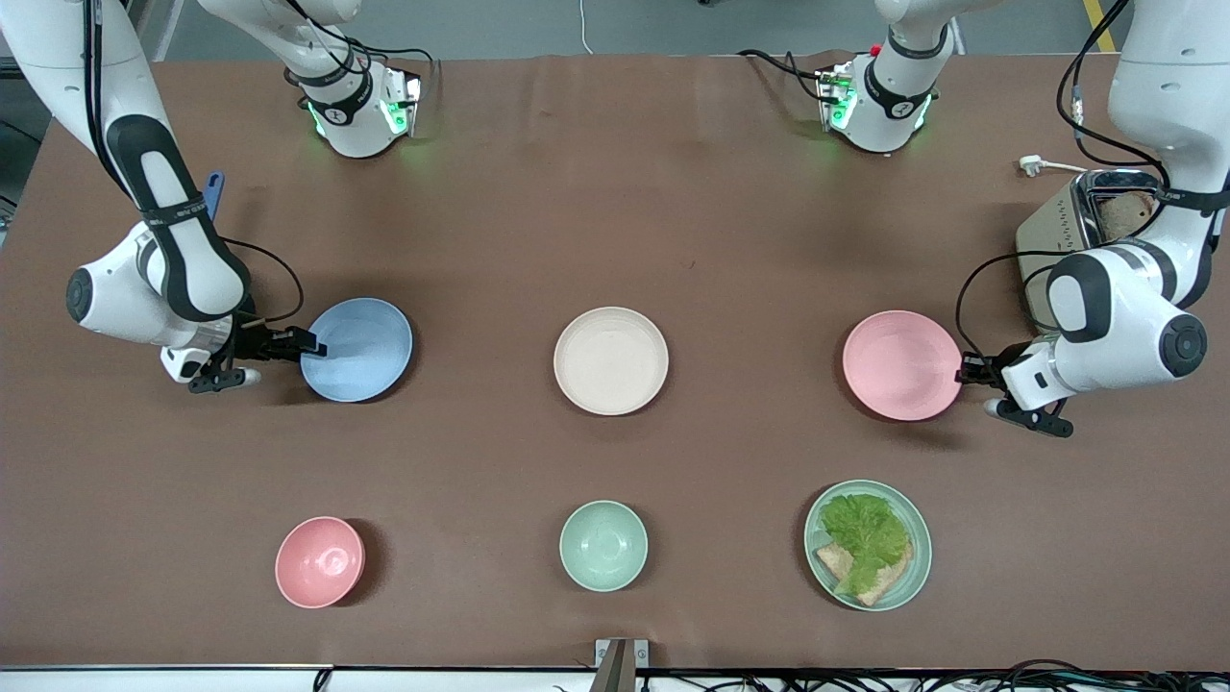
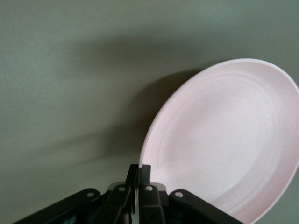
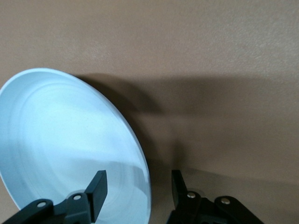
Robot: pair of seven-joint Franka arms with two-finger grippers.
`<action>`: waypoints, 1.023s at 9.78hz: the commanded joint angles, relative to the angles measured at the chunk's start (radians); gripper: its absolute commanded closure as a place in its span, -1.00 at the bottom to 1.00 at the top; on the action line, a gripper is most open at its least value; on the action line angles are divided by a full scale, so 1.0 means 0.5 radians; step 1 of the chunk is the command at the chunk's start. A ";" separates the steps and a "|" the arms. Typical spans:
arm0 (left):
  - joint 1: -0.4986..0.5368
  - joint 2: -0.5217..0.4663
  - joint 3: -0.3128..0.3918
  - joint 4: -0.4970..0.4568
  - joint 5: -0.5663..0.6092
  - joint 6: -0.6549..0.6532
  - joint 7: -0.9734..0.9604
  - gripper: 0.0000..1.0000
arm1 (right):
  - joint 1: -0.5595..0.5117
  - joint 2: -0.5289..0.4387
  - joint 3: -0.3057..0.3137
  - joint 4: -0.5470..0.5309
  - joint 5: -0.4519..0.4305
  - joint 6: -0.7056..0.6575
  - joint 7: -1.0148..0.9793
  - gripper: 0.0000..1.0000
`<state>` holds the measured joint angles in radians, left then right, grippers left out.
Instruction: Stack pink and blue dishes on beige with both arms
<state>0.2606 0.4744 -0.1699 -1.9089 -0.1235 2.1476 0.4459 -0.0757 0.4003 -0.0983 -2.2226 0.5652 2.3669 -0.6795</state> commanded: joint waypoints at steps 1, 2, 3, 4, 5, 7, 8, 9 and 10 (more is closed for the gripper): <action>-0.015 -0.114 -0.230 0.050 -0.114 -0.208 -0.341 0.99 | 0.001 -0.012 0.003 -0.040 0.060 0.022 -0.049 0.46; -0.021 -0.145 -0.395 0.053 -0.124 -0.206 -0.625 0.99 | -0.005 -0.015 0.003 -0.037 0.063 0.006 -0.037 0.75; -0.033 -0.142 -0.567 0.053 -0.124 -0.166 -0.880 0.99 | -0.002 -0.018 0.003 -0.037 0.069 -0.003 -0.028 0.98; -0.088 -0.139 -0.696 0.050 -0.106 -0.081 -1.162 0.99 | -0.008 -0.027 -0.009 -0.013 0.069 -0.073 -0.028 0.99; -0.228 -0.124 -0.734 0.053 -0.100 -0.010 -1.459 0.99 | -0.014 -0.064 -0.052 0.073 0.069 -0.235 -0.009 0.99; -0.581 -0.044 -0.722 0.054 -0.078 0.226 -1.933 1.00 | -0.002 -0.095 -0.293 0.494 -0.004 -0.956 0.085 0.99; -0.692 0.020 -0.722 0.050 0.028 0.358 -2.126 1.00 | 0.001 -0.092 -0.346 0.740 -0.150 -1.240 0.253 0.99; -0.769 0.100 -0.722 0.053 0.199 0.438 -2.298 0.99 | 0.007 -0.098 -0.343 0.909 -0.240 -1.403 0.446 0.99; -0.797 0.158 -0.725 0.053 0.344 0.503 -2.409 1.00 | 0.019 -0.101 -0.328 1.072 -0.259 -1.575 0.648 0.99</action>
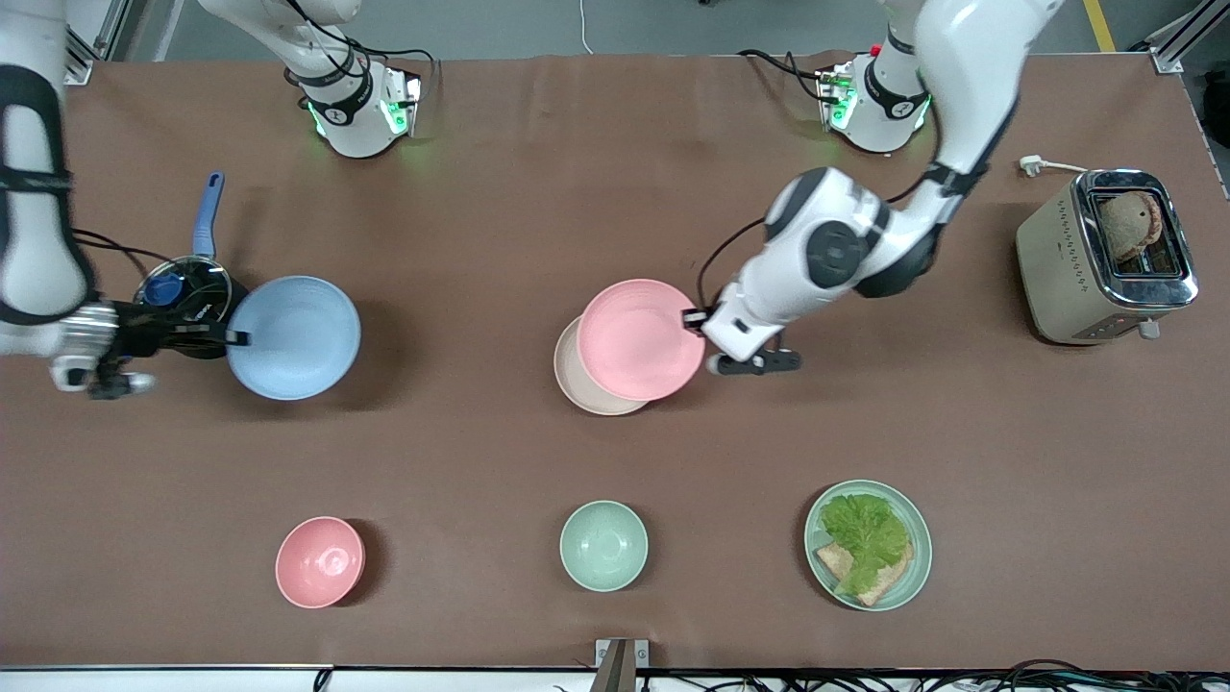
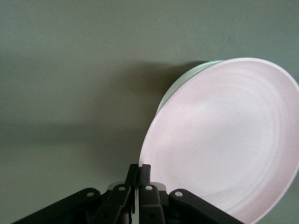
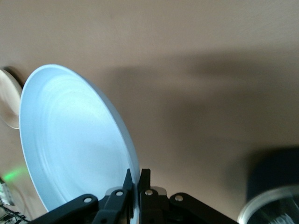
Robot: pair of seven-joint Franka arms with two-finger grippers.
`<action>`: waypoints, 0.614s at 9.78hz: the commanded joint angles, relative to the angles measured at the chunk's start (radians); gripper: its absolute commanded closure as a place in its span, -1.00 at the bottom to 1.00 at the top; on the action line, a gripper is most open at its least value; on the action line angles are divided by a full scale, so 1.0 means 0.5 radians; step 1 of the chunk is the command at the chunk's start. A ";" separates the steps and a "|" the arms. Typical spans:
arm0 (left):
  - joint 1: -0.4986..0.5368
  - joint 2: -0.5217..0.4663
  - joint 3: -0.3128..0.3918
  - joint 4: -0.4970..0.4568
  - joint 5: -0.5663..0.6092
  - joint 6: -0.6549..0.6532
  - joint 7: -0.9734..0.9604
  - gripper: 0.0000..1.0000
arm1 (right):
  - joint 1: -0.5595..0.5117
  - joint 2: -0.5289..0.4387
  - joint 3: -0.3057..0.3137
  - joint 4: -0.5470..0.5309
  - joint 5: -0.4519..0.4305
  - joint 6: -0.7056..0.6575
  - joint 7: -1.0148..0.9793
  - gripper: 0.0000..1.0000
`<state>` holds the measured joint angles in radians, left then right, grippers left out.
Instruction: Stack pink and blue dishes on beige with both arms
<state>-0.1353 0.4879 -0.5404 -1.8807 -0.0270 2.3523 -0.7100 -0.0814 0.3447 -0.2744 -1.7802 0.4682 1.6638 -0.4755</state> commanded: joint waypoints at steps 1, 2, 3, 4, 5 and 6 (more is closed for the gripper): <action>-0.030 0.196 0.016 0.000 0.249 0.148 -0.153 0.99 | 0.080 0.007 0.027 0.307 -0.065 -0.286 0.418 0.99; -0.057 0.260 0.019 0.015 0.314 0.216 -0.199 0.99 | 0.129 -0.014 0.085 0.360 -0.065 -0.324 0.624 0.99; -0.064 0.291 0.019 0.034 0.330 0.226 -0.236 0.94 | 0.129 -0.063 0.225 0.361 -0.068 -0.303 0.851 0.99; -0.082 0.294 0.019 0.052 0.330 0.226 -0.249 0.46 | 0.135 -0.079 0.363 0.354 -0.068 -0.251 1.056 0.99; -0.082 0.297 0.022 0.052 0.327 0.226 -0.249 -0.22 | 0.135 -0.085 0.514 0.333 -0.068 -0.147 1.253 0.99; -0.061 0.273 0.022 0.055 0.333 0.220 -0.243 -0.99 | 0.141 -0.085 0.637 0.296 -0.068 -0.031 1.419 0.99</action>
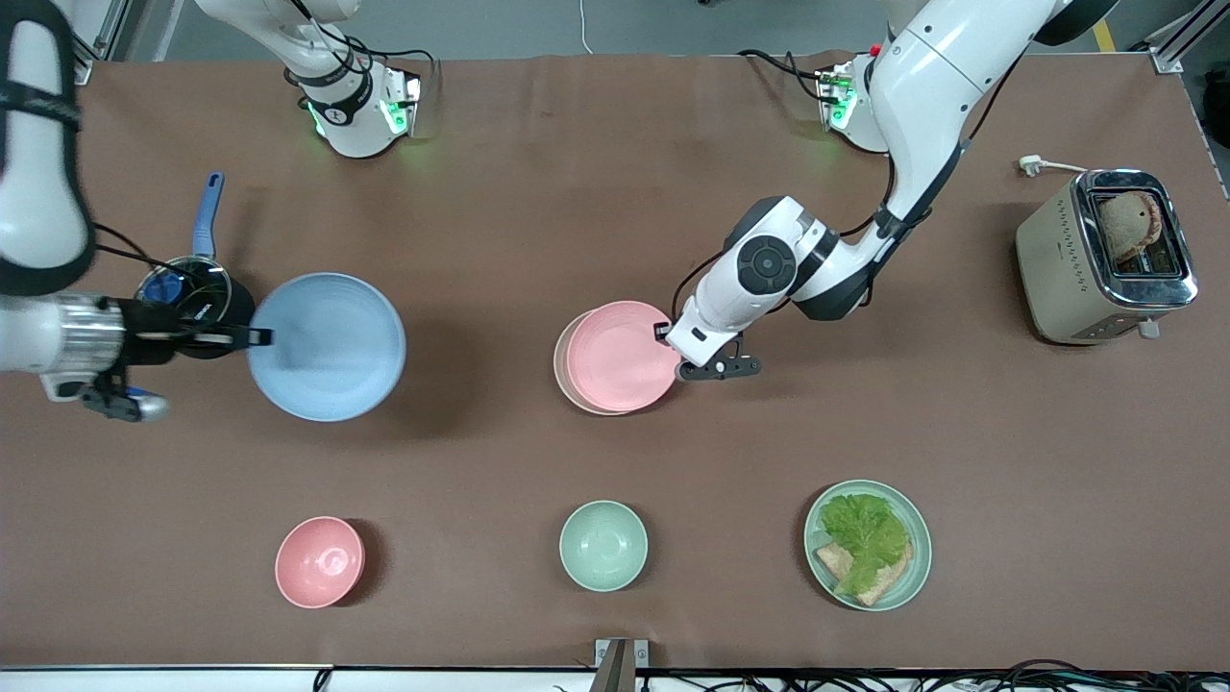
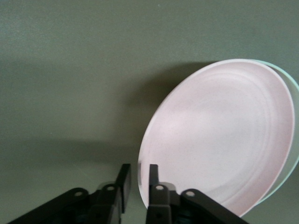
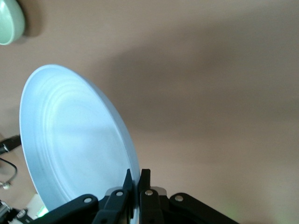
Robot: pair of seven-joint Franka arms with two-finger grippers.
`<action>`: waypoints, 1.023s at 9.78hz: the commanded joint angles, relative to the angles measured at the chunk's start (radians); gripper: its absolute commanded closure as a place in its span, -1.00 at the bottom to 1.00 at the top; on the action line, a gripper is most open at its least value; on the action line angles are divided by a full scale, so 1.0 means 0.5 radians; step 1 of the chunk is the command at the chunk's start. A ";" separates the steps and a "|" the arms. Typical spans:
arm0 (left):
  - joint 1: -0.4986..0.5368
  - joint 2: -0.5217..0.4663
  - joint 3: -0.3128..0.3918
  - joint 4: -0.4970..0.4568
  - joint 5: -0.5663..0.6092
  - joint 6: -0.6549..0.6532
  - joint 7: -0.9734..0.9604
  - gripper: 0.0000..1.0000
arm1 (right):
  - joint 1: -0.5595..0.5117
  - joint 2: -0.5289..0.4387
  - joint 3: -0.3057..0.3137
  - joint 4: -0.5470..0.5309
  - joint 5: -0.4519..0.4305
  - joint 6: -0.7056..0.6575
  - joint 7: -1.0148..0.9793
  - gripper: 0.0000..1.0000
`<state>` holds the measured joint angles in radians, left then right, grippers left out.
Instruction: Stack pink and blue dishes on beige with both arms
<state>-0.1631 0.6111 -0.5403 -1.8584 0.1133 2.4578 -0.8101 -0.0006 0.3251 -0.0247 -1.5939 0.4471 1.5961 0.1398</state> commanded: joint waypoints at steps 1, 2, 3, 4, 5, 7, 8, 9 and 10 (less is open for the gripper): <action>0.028 -0.025 0.022 0.047 0.053 -0.031 -0.040 -1.00 | -0.011 -0.046 0.272 -0.143 -0.029 0.258 0.357 0.99; 0.086 -0.144 0.025 0.090 0.056 -0.183 -0.030 -1.00 | -0.008 -0.043 0.401 -0.247 -0.029 0.448 0.474 0.99; 0.151 -0.249 0.025 0.197 0.056 -0.428 -0.006 -1.00 | -0.005 -0.040 0.554 -0.370 -0.026 0.680 0.603 0.99; 0.251 -0.307 0.022 0.353 0.077 -0.707 0.076 -1.00 | -0.005 -0.031 0.723 -0.514 -0.026 0.986 0.735 0.99; 0.353 -0.357 0.019 0.497 0.150 -0.952 0.235 -1.00 | -0.002 -0.018 0.864 -0.597 -0.026 1.223 0.851 0.99; 0.534 -0.515 0.013 0.603 0.184 -1.248 0.572 -1.00 | 0.090 0.092 1.021 -0.702 -0.023 1.549 0.954 0.99; 0.644 -0.626 0.010 0.621 0.184 -1.274 0.702 -1.00 | 0.145 0.153 1.055 -0.742 -0.023 1.721 0.981 0.98; 0.751 -0.700 0.004 0.649 0.166 -1.274 0.885 -1.00 | 0.194 0.187 1.059 -0.770 -0.023 1.817 0.981 0.97; 0.813 -0.777 0.010 0.694 0.160 -1.332 0.990 -1.00 | 0.200 0.206 1.059 -0.788 -0.023 1.845 0.981 0.96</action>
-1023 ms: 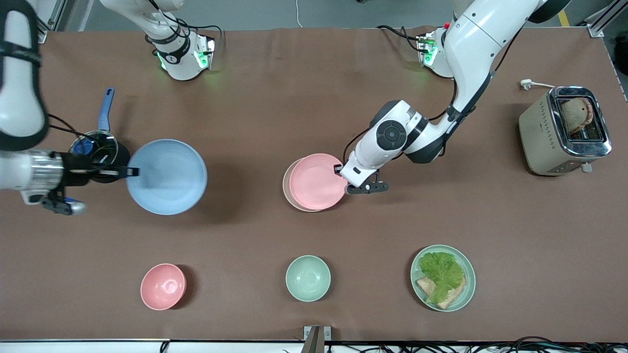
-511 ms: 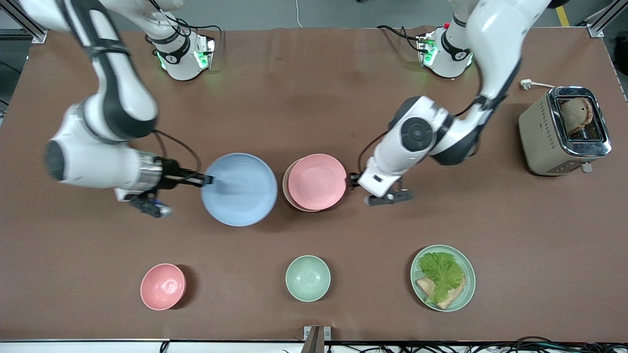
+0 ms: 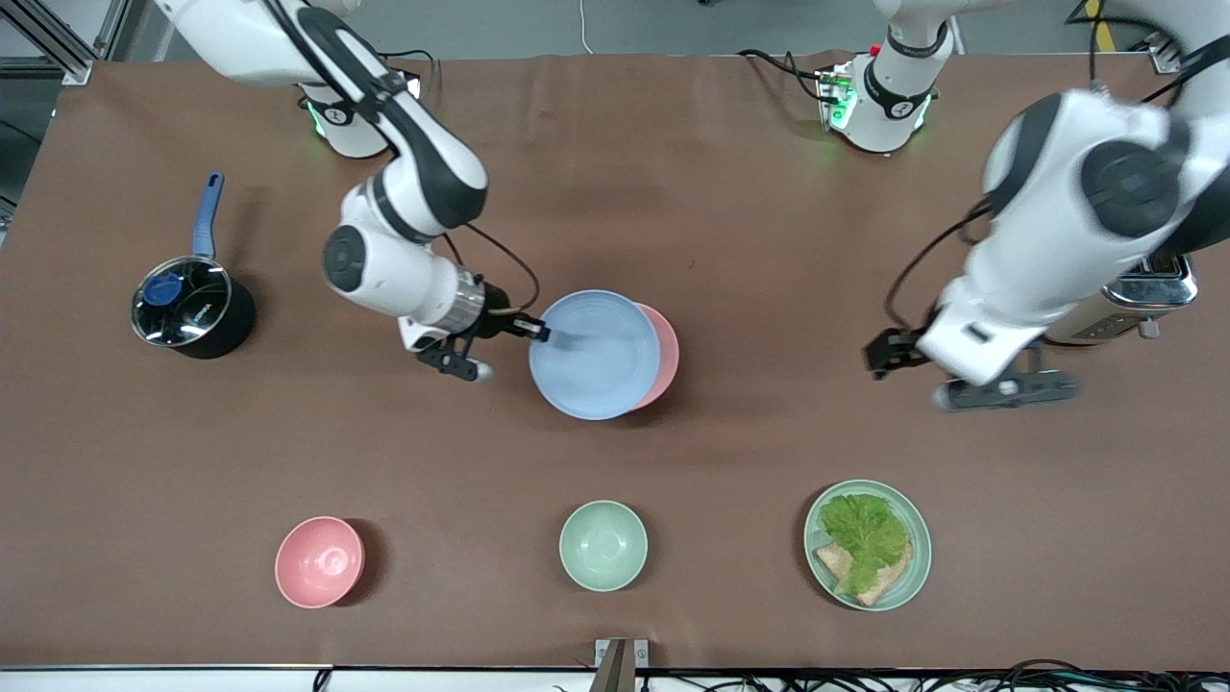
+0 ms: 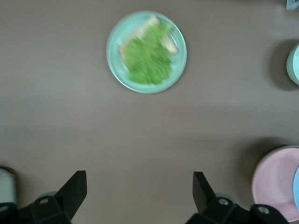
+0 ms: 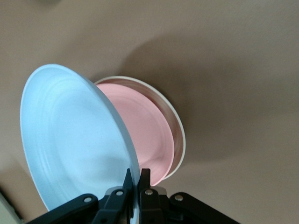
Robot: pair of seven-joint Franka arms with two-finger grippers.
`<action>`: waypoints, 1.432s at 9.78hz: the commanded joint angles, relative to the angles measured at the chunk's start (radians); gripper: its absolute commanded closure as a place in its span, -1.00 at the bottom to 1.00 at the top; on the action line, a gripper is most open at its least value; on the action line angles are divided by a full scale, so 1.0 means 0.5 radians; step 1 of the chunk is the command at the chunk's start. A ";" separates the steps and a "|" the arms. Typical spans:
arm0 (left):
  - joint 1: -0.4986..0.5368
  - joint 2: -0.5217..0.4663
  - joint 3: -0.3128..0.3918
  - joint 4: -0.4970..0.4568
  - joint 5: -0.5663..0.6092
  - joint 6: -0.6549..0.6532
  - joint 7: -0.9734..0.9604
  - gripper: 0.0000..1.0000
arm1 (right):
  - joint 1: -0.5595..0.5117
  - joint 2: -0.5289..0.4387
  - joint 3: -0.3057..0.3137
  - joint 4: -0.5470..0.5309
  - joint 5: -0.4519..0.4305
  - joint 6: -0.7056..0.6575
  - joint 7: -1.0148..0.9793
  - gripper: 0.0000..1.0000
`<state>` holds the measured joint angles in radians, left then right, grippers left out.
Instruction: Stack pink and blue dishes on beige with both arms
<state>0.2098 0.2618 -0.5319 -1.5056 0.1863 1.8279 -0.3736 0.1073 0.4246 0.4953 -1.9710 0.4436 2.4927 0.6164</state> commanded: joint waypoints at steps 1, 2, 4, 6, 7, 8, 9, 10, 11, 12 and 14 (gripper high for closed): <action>0.135 -0.124 -0.010 0.004 0.014 -0.185 0.188 -1.00 | 0.000 0.046 0.022 -0.037 -0.019 0.079 0.028 0.95; 0.187 -0.189 -0.013 0.011 0.011 -0.231 0.310 -1.00 | 0.037 0.071 0.019 -0.077 -0.019 0.183 0.025 0.95; 0.249 -0.348 -0.004 0.032 -0.020 -0.384 0.483 -1.00 | 0.089 0.117 0.022 -0.144 -0.019 0.346 0.022 0.93; 0.274 -0.422 -0.001 0.087 -0.123 -0.590 0.511 -1.00 | 0.113 0.117 0.025 -0.196 -0.019 0.405 0.022 0.92; 0.274 -0.459 -0.001 0.087 -0.185 -0.642 0.514 -1.00 | 0.120 0.117 0.025 -0.233 -0.019 0.432 0.022 0.92; 0.271 -0.502 0.011 0.075 -0.204 -0.652 0.535 -1.00 | 0.123 0.117 0.025 -0.249 -0.019 0.436 0.022 0.91; 0.164 -0.560 0.163 0.054 -0.219 -0.655 0.620 -1.00 | 0.123 0.117 0.025 -0.264 -0.019 0.436 0.019 0.89; -0.046 -0.573 0.402 0.017 -0.231 -0.655 0.643 -1.00 | 0.120 0.117 0.025 -0.264 -0.019 0.433 0.013 0.67; -0.185 -0.600 0.586 -0.038 -0.283 -0.658 0.752 -1.00 | 0.111 0.120 0.025 -0.261 -0.019 0.426 0.010 0.08; -0.317 -0.643 0.764 -0.111 -0.296 -0.658 0.784 -1.00 | 0.098 0.120 0.025 -0.261 -0.019 0.423 0.007 -0.54; -0.435 -0.655 0.913 -0.103 -0.305 -0.658 0.781 -1.00 | 0.034 0.053 0.019 -0.224 -0.022 0.405 -0.002 -1.00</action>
<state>0.0145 -0.0383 -0.0988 -1.5033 0.0480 1.4968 0.0100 0.1619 0.4991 0.4966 -2.0751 0.4436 2.7060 0.6154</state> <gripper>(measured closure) 0.000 0.348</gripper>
